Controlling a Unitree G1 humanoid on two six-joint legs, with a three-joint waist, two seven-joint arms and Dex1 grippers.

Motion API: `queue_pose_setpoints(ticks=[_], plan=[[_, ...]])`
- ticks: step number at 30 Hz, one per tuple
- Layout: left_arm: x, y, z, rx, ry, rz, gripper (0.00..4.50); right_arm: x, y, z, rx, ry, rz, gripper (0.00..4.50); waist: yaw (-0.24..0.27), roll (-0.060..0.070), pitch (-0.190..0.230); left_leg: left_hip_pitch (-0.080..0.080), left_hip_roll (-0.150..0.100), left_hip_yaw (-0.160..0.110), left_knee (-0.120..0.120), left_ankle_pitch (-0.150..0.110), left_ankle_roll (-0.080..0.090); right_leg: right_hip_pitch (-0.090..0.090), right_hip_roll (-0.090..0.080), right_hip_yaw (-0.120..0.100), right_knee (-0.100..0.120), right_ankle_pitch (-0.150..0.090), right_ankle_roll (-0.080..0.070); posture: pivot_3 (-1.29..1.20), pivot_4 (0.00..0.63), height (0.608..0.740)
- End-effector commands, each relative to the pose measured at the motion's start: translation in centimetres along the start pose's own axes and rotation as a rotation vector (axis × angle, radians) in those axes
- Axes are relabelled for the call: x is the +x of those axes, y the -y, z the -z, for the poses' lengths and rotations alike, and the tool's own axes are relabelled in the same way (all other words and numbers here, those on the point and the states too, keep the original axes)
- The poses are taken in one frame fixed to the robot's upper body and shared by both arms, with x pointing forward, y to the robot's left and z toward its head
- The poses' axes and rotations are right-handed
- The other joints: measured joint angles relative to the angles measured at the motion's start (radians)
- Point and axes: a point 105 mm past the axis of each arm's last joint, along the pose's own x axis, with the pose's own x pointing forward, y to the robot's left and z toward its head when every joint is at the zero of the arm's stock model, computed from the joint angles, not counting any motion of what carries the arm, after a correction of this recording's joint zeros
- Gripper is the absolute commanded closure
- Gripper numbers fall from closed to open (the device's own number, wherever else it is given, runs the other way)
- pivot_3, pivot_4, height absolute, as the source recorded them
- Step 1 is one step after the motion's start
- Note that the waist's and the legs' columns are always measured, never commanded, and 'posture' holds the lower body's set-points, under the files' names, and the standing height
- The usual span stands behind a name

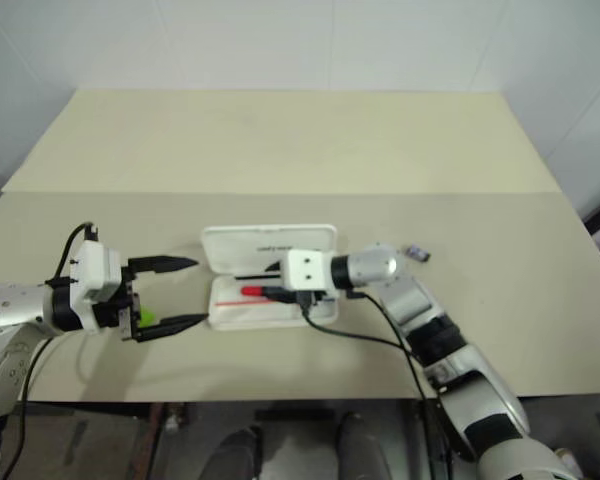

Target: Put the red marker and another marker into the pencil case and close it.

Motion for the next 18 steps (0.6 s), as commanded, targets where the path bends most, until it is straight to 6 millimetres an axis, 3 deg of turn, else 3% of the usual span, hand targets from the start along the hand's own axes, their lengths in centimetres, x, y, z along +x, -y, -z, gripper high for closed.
queue_pose_setpoints(ticks=[1,11,16,18], plan=[[0.2,0.0,-0.8,0.038,0.03,0.007,0.0,-0.6,1.2,-2.3,-0.054,0.062,0.04,1.08,0.0,0.0,0.0,0.0,0.0,0.0,0.0,0.0,0.0,0.0,0.0,0.0,0.0,0.0,0.0,0.0,0.15,0.74],[0.3,0.0,-0.6,0.034,0.038,0.01,0.0,-2.5,1.5,-4.4,0.045,0.119,0.087,1.08,0.002,0.0,0.0,0.0,0.0,0.0,0.0,0.0,0.0,0.0,0.0,0.0,0.002,0.0,0.0,0.0,0.15,0.74],[-0.1,-0.3,-0.3,0.03,0.032,-0.009,0.0,-5.8,1.2,-5.2,0.143,0.143,0.151,0.01,0.009,0.0,0.0,0.0,0.0,-0.001,0.0,0.0,0.0,0.0,0.0,0.0,0.001,-0.001,0.0,0.0,0.15,0.74],[-0.3,-0.3,-0.2,0.028,0.031,-0.022,0.0,-7.0,0.9,-5.6,0.176,0.16,0.178,0.01,0.01,0.0,0.0,0.0,0.0,-0.001,0.0,0.0,0.0,0.0,0.0,0.0,0.001,-0.001,0.0,0.0,0.15,0.74]])
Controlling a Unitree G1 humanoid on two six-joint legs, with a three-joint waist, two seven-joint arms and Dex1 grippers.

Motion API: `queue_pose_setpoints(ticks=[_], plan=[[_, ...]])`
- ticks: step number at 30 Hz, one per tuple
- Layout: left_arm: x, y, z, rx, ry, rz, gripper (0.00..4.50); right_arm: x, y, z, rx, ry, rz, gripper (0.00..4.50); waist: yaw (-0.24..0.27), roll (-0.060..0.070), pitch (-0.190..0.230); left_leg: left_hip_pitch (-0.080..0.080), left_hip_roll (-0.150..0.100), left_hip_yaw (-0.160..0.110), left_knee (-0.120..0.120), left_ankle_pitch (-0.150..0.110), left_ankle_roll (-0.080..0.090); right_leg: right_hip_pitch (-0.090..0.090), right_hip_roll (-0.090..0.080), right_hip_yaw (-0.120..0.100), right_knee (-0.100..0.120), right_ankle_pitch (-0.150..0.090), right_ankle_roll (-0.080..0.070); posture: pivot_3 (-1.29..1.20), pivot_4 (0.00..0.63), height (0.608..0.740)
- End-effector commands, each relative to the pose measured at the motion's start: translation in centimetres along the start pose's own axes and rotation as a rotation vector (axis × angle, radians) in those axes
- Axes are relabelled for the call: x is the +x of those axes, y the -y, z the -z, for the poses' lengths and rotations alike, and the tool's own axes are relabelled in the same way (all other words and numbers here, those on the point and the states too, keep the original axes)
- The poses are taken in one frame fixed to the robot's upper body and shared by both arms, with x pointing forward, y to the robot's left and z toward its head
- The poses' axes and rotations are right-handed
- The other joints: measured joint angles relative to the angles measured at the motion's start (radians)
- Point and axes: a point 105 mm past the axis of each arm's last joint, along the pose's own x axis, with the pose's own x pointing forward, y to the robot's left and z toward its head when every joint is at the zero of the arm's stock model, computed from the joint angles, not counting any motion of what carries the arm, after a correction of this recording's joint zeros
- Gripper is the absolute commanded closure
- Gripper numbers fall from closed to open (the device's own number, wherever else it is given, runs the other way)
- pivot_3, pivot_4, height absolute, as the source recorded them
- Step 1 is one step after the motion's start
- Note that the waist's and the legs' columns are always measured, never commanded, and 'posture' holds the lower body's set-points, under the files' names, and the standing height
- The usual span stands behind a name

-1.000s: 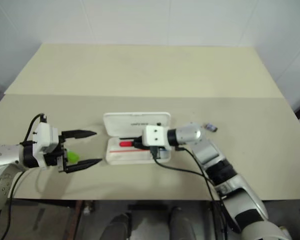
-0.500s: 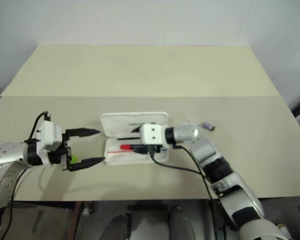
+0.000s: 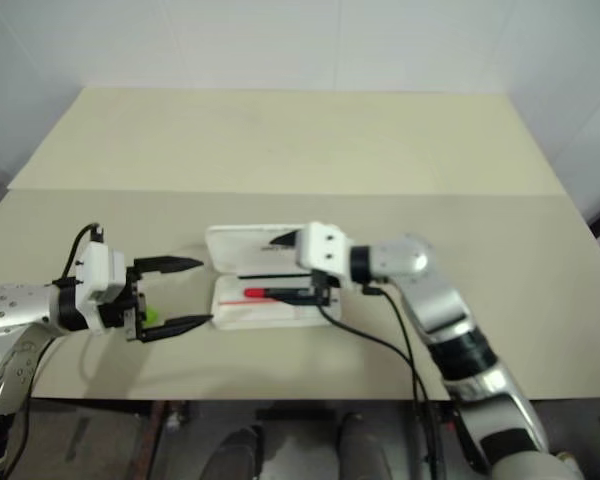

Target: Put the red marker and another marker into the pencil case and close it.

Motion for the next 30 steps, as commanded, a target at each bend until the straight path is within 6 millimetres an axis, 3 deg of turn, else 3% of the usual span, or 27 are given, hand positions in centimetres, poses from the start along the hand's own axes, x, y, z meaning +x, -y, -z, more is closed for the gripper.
queue_pose_setpoints(ticks=[1,6,10,14,21,30], plan=[[-0.7,-0.4,-0.4,0.025,0.015,-0.043,0.0,-2.6,0.2,-2.5,0.027,0.089,0.082,0.01,0.001,0.0,0.0,0.0,0.0,0.0,0.0,0.0,0.0,0.0,0.0,0.0,0.0,0.0,0.0,0.0,0.15,0.74],[-1.3,-0.3,-0.3,-0.016,0.067,-0.171,0.0,-6.5,-0.4,-2.9,0.103,0.116,0.154,0.01,0.0,0.0,0.0,0.0,0.0,0.0,0.0,0.0,0.0,0.0,0.0,0.0,-0.001,0.0,0.0,0.0,0.15,0.74],[-1.9,-0.5,-0.4,-0.041,0.114,-0.308,0.0,-7.8,-0.5,-2.6,0.122,0.093,0.174,0.01,0.001,0.0,0.0,0.0,0.0,0.001,0.001,0.0,0.001,0.001,0.0,0.001,-0.001,0.0,0.0,0.0,0.15,0.74],[-4.2,-1.5,0.2,-0.073,0.139,-0.689,0.0,-9.7,0.6,-2.2,0.136,0.093,0.255,0.01,0.002,-0.001,0.0,0.002,0.0,0.003,0.002,0.0,0.001,0.002,0.0,0.003,-0.003,-0.001,-0.002,0.0,0.15,0.74],[-5.9,-1.3,1.4,-0.17,0.09,-1.17,0.0,-9.0,0.9,-1.9,0.133,0.104,0.245,0.01,0.019,-0.002,-0.001,0.001,0.0,0.003,0.005,0.0,0.001,0.003,0.0,0.004,-0.004,0.0,-0.002,0.0,0.15,0.74],[-7.8,0.7,4.7,-0.416,-0.158,-1.482,0.0,-8.4,1.3,-2.4,0.122,0.134,0.201,0.01,0.019,-0.003,-0.001,0.001,0.0,0.004,0.008,0.001,0.001,0.005,0.001,0.005,-0.008,0.0,-0.009,0.0,0.15,0.74]])
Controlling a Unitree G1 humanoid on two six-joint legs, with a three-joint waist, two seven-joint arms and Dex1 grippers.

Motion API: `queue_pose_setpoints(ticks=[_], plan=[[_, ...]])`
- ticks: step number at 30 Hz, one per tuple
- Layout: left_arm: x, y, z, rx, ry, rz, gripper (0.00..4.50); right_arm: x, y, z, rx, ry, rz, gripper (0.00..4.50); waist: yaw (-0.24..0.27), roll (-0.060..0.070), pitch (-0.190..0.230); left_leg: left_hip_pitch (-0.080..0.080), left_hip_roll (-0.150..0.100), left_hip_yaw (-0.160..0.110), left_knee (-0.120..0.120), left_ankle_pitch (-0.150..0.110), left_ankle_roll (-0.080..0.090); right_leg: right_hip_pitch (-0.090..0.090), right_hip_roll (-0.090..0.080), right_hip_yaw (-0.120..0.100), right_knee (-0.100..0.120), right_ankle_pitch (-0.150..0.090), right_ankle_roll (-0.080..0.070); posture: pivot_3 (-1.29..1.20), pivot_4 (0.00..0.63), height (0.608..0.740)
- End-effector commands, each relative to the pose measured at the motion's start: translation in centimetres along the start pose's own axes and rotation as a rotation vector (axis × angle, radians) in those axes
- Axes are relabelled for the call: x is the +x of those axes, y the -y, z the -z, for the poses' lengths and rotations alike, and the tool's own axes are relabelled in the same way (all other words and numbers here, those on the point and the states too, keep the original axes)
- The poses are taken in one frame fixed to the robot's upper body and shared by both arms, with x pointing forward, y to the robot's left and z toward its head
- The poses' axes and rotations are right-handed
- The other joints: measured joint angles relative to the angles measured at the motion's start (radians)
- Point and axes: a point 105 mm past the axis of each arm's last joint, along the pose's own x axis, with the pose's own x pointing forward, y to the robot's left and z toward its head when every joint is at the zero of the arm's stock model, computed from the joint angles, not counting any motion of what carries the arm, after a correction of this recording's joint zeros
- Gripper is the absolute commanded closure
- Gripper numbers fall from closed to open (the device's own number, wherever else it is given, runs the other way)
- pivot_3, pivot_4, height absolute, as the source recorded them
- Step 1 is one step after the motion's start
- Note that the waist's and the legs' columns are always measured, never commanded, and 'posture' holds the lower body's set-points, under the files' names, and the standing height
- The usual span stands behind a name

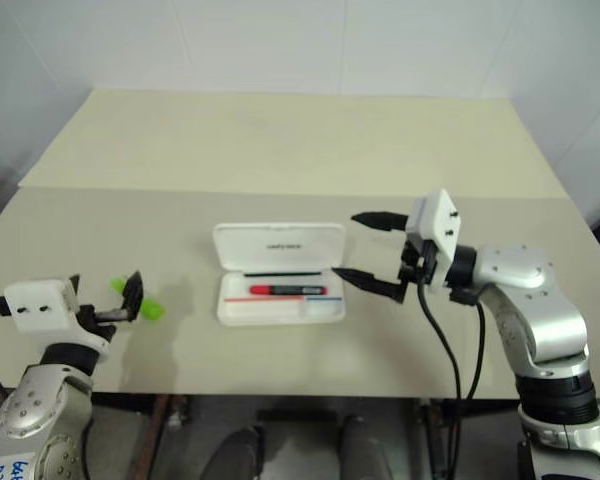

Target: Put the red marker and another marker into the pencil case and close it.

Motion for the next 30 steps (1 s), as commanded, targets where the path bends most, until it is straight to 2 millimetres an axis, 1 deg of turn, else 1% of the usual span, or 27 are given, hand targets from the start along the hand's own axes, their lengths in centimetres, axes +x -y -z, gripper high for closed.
queue_pose_setpoints(ticks=[1,5,10,13,17,18,24,30], plan=[[-0.8,-1.3,-0.3,-0.001,-0.046,-0.135,0.0,0.4,0.0,-1.2,-0.041,0.046,-0.029,0.01,0.0,0.0,0.0,0.0,0.0,0.0,0.0,0.0,0.0,0.0,0.0,0.0,0.0,0.0,0.0,0.0,0.15,0.74],[-0.7,-1.4,0.3,-0.03,-0.113,-0.188,0.0,0.9,0.1,-1.6,-0.051,0.064,-0.054,0.01,-0.001,-0.001,0.0,0.0,0.0,0.0,0.002,0.0,0.0,0.001,0.0,0.0,0.0,0.0,-0.002,0.0,0.15,0.74],[-0.1,-0.7,0.5,-0.038,-0.144,-0.161,0.0,1.1,0.0,-2.1,-0.06,0.076,-0.072,0.01,0.0,-0.001,0.0,-0.001,0.0,0.0,0.002,0.0,0.0,0.001,0.0,0.0,-0.001,0.001,-0.002,0.0,0.15,0.74],[0.4,-0.1,0.6,-0.042,-0.151,-0.138,0.0,1.1,-0.2,-2.4,-0.064,0.081,-0.081,0.01,0.0,-0.001,0.0,-0.001,0.0,0.0,0.002,0.0,0.0,0.001,0.0,0.0,-0.002,0.001,-0.002,0.0,0.15,0.74],[1.4,1.4,0.6,-0.065,-0.153,-0.079,0.0,1.1,-0.6,-2.6,-0.068,0.083,-0.085,0.01,0.001,-0.001,0.0,-0.001,0.0,0.0,0.002,0.0,0.0,0.001,0.0,0.0,-0.002,0.001,-0.002,0.0,0.15,0.74],[1.5,1.5,0.7,-0.067,-0.158,-0.08,0.0,1.0,-0.7,-2.6,-0.067,0.083,-0.086,0.01,0.001,-0.001,0.0,-0.001,0.0,0.0,0.002,0.0,0.0,0.001,0.0,0.0,-0.002,0.001,-0.002,0.0,0.15,0.74],[2.1,2.1,2.6,-0.113,-0.237,-0.078,0.0,0.4,-1.1,-3.0,-0.079,0.066,-0.093,0.01,-0.001,-0.001,0.0,-0.002,0.0,0.0,0.002,0.0,0.0,0.0,0.0,0.0,-0.003,0.001,-0.002,0.0,0.15,0.74],[2.4,2.3,3.7,-0.131,-0.283,-0.077,0.0,0.2,-1.0,-3.5,-0.09,0.066,-0.092,0.01,0.0,-0.002,-0.001,-0.002,0.0,0.0,0.002,0.0,0.0,0.001,0.0,0.0,-0.003,0.001,-0.002,0.0,0.15,0.74]])
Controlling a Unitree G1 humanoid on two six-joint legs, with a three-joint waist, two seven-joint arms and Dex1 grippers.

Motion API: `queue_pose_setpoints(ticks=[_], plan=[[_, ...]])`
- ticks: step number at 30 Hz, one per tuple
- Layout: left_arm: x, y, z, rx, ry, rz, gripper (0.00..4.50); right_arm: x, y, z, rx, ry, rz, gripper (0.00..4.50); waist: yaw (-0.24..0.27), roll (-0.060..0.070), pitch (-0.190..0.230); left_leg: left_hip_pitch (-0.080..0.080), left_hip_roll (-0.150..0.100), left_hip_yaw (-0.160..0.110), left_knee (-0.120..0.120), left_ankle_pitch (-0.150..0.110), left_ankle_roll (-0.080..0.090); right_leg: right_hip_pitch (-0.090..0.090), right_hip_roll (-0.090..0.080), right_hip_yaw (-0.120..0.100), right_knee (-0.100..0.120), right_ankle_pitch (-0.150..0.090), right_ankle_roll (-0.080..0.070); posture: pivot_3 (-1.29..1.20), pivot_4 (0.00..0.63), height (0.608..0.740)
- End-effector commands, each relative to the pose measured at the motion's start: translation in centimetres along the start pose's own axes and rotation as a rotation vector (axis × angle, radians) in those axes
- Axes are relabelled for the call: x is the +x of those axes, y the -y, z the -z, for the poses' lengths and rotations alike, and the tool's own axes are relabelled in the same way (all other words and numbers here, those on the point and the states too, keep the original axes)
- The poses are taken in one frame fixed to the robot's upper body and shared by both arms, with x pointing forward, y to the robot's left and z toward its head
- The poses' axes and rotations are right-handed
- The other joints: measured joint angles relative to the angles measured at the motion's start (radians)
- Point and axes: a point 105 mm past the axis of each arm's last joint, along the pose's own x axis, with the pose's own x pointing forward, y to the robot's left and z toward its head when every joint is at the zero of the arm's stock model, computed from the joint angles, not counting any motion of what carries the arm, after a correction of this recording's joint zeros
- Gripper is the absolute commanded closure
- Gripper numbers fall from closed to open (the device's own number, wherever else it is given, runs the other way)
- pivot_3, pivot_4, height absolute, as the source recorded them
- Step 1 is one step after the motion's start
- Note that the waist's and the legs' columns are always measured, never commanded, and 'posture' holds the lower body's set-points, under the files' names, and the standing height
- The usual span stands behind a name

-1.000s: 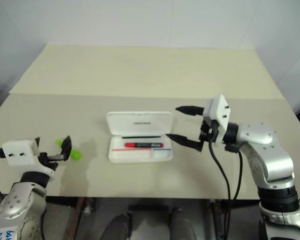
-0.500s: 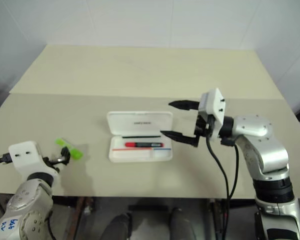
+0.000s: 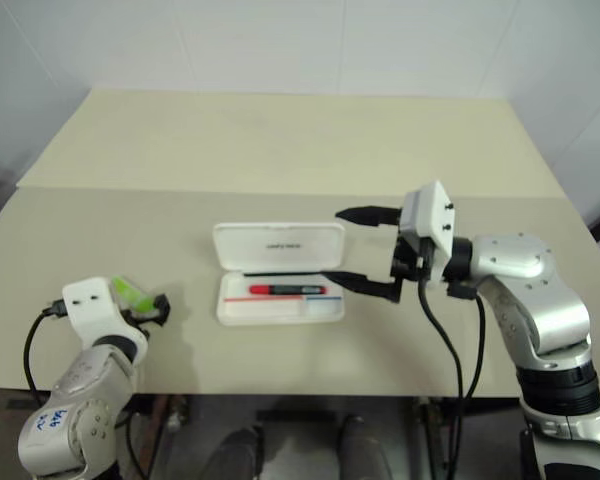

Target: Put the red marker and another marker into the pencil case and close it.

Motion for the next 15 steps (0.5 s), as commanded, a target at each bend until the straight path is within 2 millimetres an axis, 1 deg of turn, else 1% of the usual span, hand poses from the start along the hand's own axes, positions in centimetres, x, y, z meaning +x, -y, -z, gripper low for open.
queue_pose_setpoints(ticks=[1,2,5,6,13,14,15], plan=[[0.2,-0.1,-0.3,-0.008,0.006,-0.008,0.0,-0.4,0.1,-1.6,-0.054,0.028,0.012,0.01,0.0,0.0,0.0,0.0,0.0,0.0,0.0,0.0,0.0,0.0,0.0,0.0,0.0,0.0,0.0,0.0,0.15,0.74],[0.2,-0.1,-0.2,-0.01,0.0,-0.012,0.0,-0.3,0.0,-1.6,-0.055,0.029,0.011,0.01,0.0,0.0,0.0,0.0,0.0,0.0,0.0,0.0,0.0,0.0,0.0,0.0,0.0,0.0,0.0,0.0,0.15,0.74],[0.3,-0.3,-0.1,-0.023,-0.011,-0.019,0.57,-0.2,0.0,-1.8,-0.059,0.04,0.014,0.0,0.0,0.0,0.0,0.0,0.0,0.0,0.0,0.0,0.0,0.0,0.0,0.0,0.0,0.0,0.0,0.0,0.15,0.74],[0.3,-0.4,-0.1,-0.026,-0.01,-0.017,0.84,-0.2,0.0,-1.8,-0.059,0.043,0.015,0.0,0.0,0.0,0.0,0.0,0.0,0.0,0.0,0.0,0.0,0.0,0.0,0.0,0.0,0.0,0.0,0.0,0.15,0.74],[0.4,-1.0,-0.4,-0.029,-0.007,-0.034,3.19,0.0,0.1,-2.0,-0.065,0.059,0.028,0.0,0.001,0.0,0.0,0.0,0.0,0.0,0.0,0.0,0.0,0.0,0.0,0.0,0.0,0.0,0.0,0.0,0.15,0.74],[0.4,-1.1,-0.4,-0.03,-0.008,-0.036,3.48,0.0,0.1,-1.9,-0.066,0.06,0.029,0.0,0.002,0.0,0.0,0.0,0.0,0.0,0.0,0.0,0.0,0.0,0.0,0.0,0.0,0.0,0.0,0.0,0.15,0.74],[0.4,-1.2,-0.5,-0.031,-0.007,-0.039,3.47,0.0,0.1,-1.9,-0.066,0.061,0.031,0.0,0.002,0.0,0.0,0.0,0.0,0.0,0.0,0.0,0.0,0.0,0.0,0.0,0.0,0.0,0.0,0.0,0.15,0.74]])
